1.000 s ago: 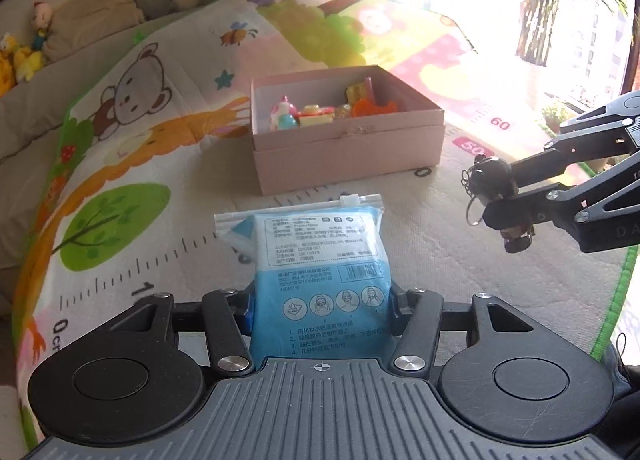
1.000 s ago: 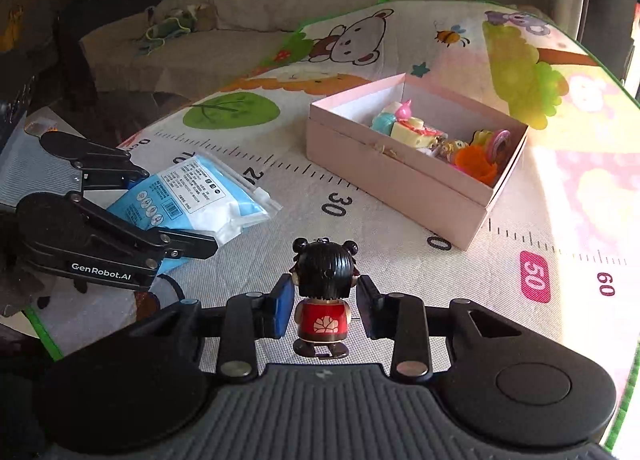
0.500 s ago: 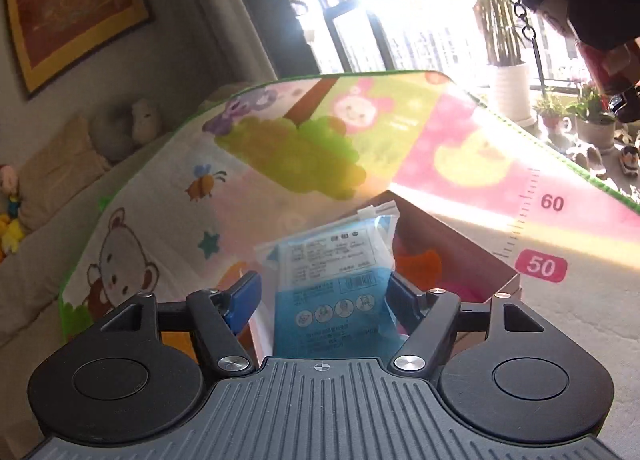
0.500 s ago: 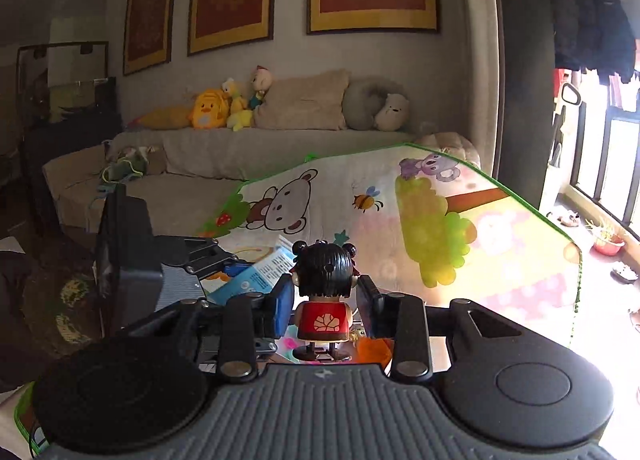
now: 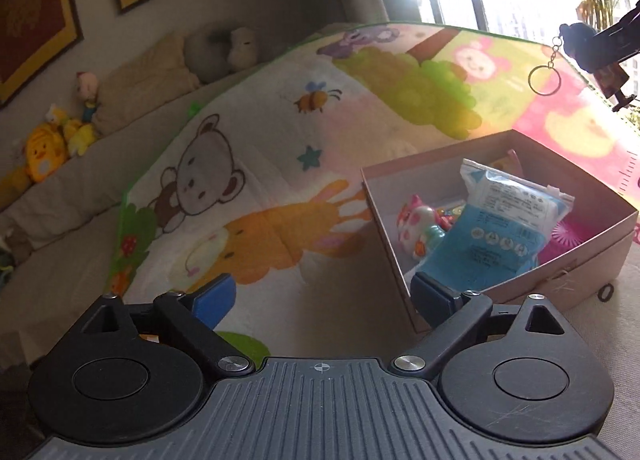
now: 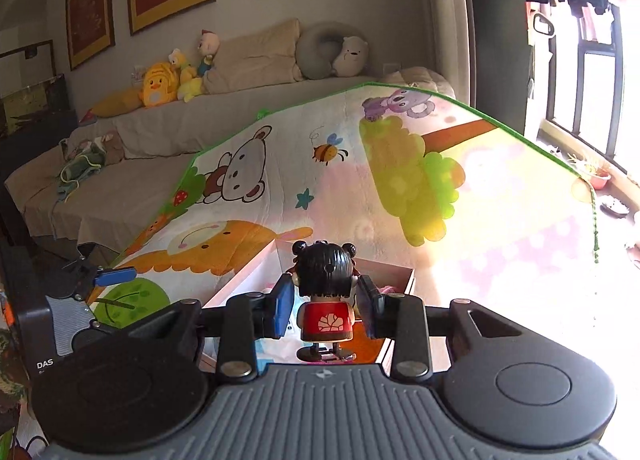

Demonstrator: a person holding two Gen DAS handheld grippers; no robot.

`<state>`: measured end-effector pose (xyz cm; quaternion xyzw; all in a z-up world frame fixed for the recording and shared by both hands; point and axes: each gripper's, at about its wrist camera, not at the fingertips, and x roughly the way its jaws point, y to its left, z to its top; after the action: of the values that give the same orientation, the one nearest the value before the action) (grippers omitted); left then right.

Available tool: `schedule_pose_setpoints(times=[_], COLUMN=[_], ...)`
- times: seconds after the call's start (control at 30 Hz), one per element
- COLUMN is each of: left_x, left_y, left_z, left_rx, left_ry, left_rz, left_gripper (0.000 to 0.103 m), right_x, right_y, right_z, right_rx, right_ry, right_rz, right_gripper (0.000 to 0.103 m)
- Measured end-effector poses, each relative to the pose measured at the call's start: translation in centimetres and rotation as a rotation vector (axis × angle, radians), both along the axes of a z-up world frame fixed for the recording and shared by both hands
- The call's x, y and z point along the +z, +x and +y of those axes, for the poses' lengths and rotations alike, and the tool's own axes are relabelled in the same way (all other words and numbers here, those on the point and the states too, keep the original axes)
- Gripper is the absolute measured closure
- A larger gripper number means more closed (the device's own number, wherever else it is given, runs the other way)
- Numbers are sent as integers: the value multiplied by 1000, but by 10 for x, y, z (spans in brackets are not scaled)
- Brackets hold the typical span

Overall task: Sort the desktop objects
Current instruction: 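Place the wipes packet into the pink box with the left tool, then lower the keychain doll into the box and open the right tool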

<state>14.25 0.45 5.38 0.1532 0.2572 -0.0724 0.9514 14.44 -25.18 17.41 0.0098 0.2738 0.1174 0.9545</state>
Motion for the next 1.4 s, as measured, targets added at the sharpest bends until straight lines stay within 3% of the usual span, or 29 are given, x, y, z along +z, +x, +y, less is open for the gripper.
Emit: schedule_pose_setpoints(times=[0.13,0.23,0.4,0.6,0.87,0.97,1.03,1.13,1.27,1.4], left_x=[-1,-10,-24,-34,-32,-27,-23,-21,-23,-27], left_y=[-6,-12,-20,-17,-19,-25,-35,-54,-75,-92], left_z=[14,13,-5,-16,-23,-25,-27,-36,-37,-29], left_rx=[-67,-156,-240,-242,-214,-212,-260,-290,-146,7], left_ry=[-163,-248,-259,-278,-293,-310,-334,-315,-257,-193], left_rz=[68,123,152,182,185,189,188,172,160,114], left_gripper=[5,5,5,5,4,4,4,3,0,0], right_x=[-16,-29,-72,-86,-98,-105,-105,-101,-83,-71], right_y=[27,36,53,48,52,61,59,44,-5,-59], right_z=[12,26,47,36,42,52,55,49,27,17], right_rx=[7,41,69,-8,0,-9,-13,1,-33,-37], right_ry=[-37,-17,74,151,205,138,97,83,41,21], right_rz=[57,101,265,330,336,308,287,287,178,74], right_gripper=[59,59,60,57,57,58,60,63,62,42])
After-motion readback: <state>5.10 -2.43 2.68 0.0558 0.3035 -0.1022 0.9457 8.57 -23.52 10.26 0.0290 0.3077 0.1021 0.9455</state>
